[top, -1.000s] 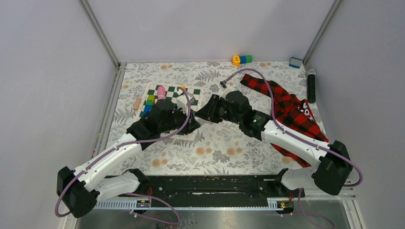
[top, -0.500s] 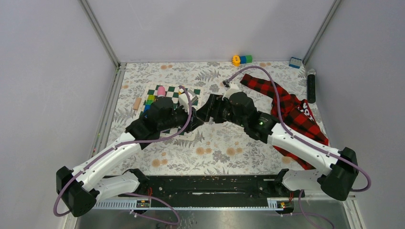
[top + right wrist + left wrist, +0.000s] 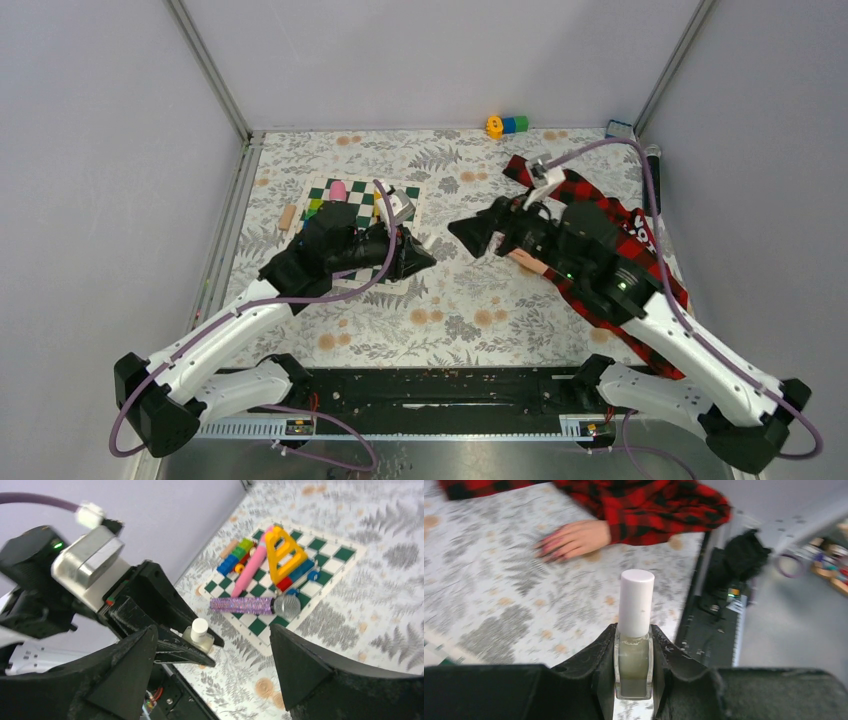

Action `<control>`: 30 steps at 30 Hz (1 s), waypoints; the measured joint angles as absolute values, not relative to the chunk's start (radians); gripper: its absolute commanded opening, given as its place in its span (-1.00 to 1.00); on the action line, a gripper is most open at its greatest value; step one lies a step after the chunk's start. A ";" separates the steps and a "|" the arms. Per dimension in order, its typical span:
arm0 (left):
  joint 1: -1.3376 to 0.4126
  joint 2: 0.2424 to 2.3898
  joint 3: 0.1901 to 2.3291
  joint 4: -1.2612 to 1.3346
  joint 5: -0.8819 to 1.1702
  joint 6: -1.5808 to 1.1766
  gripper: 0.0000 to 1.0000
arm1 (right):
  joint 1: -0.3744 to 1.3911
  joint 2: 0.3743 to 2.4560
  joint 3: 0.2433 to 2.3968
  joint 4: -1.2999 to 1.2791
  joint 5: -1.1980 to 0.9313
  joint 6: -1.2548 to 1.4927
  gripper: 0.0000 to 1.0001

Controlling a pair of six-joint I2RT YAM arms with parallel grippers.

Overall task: Paint the nails
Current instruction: Screw the nail polish bottle.

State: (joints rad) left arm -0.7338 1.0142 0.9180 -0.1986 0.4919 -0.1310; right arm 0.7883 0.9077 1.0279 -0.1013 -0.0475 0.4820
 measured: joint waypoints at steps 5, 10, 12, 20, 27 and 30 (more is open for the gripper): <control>-0.734 1.015 0.918 -0.091 0.772 -0.206 -1.00 | 0.764 0.732 0.932 -0.006 -0.238 0.341 0.90; -0.737 1.023 0.911 0.157 1.031 -0.402 -1.00 | 0.764 0.688 0.909 0.123 -0.511 0.289 0.80; -0.741 1.028 0.893 0.280 1.097 -0.487 -1.00 | 0.764 0.708 0.910 0.171 -0.587 0.292 0.75; -0.757 1.043 0.873 0.471 1.210 -0.640 -1.00 | 0.764 0.871 0.912 0.348 -0.793 0.382 0.61; -0.762 1.043 0.873 0.500 1.231 -0.665 -1.00 | 0.780 0.912 0.917 0.430 -0.843 0.436 0.53; -0.763 1.043 0.873 0.504 1.231 -0.667 -1.00 | 0.797 0.925 0.923 0.447 -0.857 0.444 0.49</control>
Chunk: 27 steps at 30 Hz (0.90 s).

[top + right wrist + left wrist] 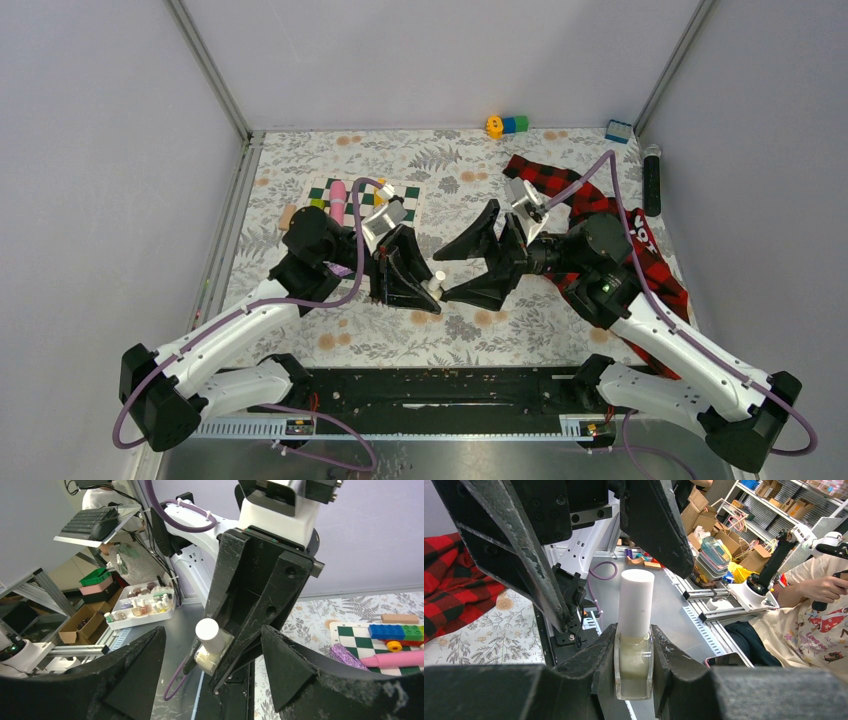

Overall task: Paint the nails
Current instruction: Screw the nail polish bottle.

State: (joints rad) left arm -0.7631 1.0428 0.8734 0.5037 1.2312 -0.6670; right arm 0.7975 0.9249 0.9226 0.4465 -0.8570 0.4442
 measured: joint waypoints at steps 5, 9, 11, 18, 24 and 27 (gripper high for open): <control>-0.765 1.043 0.873 0.512 1.231 -0.668 -1.00 | 0.813 0.943 0.931 0.458 -0.859 0.450 0.40; -0.765 1.043 0.873 0.514 1.231 -0.668 -1.00 | 0.820 0.958 0.937 0.459 -0.859 0.452 0.30; -0.765 1.043 0.873 0.518 1.230 -0.667 -1.00 | 0.823 0.965 0.941 0.458 -0.859 0.452 0.27; -0.765 1.043 0.873 0.518 1.225 -0.667 -1.00 | 0.830 0.969 0.945 0.453 -0.860 0.452 0.12; -0.765 1.043 0.859 0.522 1.219 -0.667 -1.00 | 0.834 0.969 0.946 0.445 -0.860 0.450 -0.08; -0.765 1.043 0.856 0.523 1.212 -0.667 -1.00 | 0.838 0.972 0.948 0.439 -0.861 0.450 -0.18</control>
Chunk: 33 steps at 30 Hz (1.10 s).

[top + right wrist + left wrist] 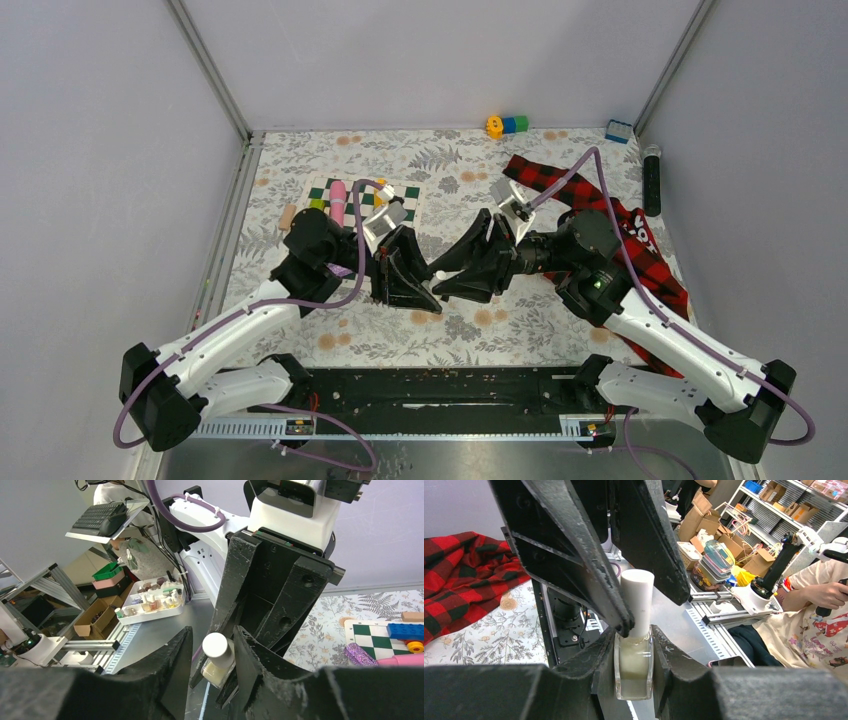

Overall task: Paint the nails
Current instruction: Screw the nail polish bottle.

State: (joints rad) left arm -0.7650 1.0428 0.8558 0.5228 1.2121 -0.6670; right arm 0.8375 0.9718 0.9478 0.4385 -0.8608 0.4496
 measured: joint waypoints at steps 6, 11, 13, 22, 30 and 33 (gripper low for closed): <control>-0.765 1.042 0.849 0.528 1.197 -0.667 -1.00 | 0.842 0.981 0.955 0.423 -0.867 0.442 -0.37; -0.767 1.036 0.839 0.530 1.195 -0.667 -1.00 | 0.842 0.987 0.960 0.398 -0.861 0.424 -0.72; -0.767 1.032 0.835 0.532 1.188 -0.667 -1.00 | 0.843 0.987 0.963 0.392 -0.858 0.419 -0.84; -0.723 1.003 0.814 0.509 1.131 -0.652 -1.00 | 0.844 0.998 0.970 0.373 -0.790 0.397 -1.00; -0.687 0.949 0.809 0.388 1.039 -0.567 -1.00 | 0.846 1.051 1.037 0.276 -0.721 0.391 -1.00; -0.680 0.917 0.809 0.308 0.968 -0.509 -1.00 | 0.849 1.076 1.068 0.234 -0.686 0.387 -1.00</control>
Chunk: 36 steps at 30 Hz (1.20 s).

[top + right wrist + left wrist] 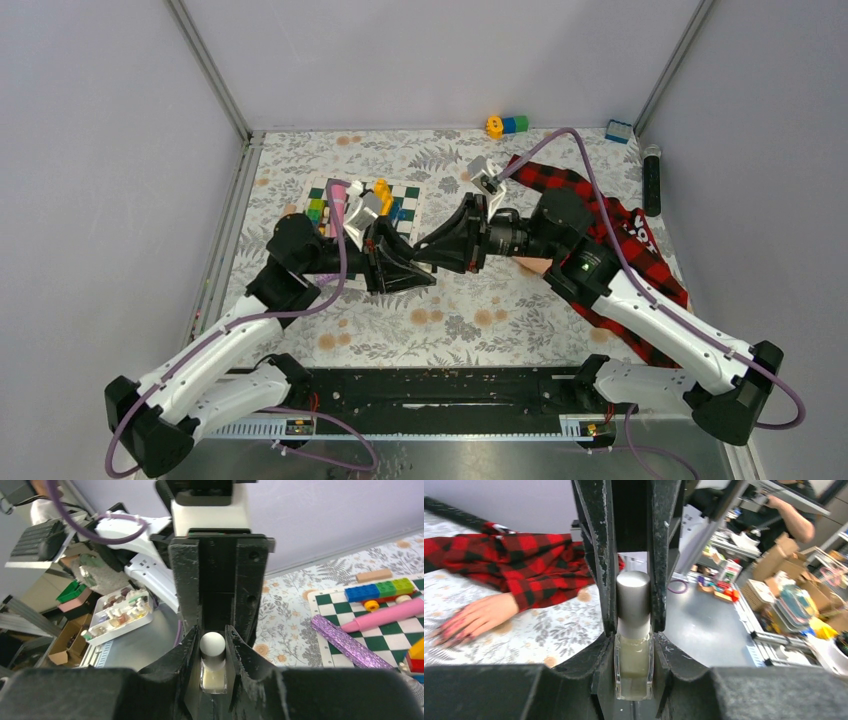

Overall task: Paint the nails
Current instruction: Screw the nail polish bottle.

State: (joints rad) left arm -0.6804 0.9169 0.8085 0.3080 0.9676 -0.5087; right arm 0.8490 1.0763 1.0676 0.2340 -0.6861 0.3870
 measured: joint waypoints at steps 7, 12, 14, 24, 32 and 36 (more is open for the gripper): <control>-0.679 0.830 0.809 0.088 0.687 -0.365 -1.00 | 0.851 1.165 1.129 0.164 -0.566 0.401 -1.00; -0.679 0.813 0.809 -0.041 0.458 -0.295 -1.00 | 0.853 1.261 1.171 0.133 -0.450 0.456 -1.00; -0.678 0.813 0.809 -0.079 0.386 -0.278 -1.00 | 0.856 1.299 1.191 0.110 -0.402 0.479 -1.00; -0.679 0.863 0.809 -0.233 0.089 -0.226 -1.00 | 0.912 1.476 1.279 0.017 -0.126 0.626 -1.00; -0.682 0.891 0.809 -0.253 0.023 -0.217 -1.00 | 0.938 1.508 1.286 0.009 -0.011 0.683 -0.98; -0.684 0.892 0.809 -0.253 0.023 -0.213 -1.00 | 0.943 1.508 1.286 0.009 0.002 0.677 -0.70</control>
State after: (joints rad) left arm -0.6838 0.8917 0.8089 -0.2535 0.0227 -0.2134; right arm 0.9428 1.5078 1.2861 0.0090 0.0021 0.6773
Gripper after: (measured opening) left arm 0.261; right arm 0.262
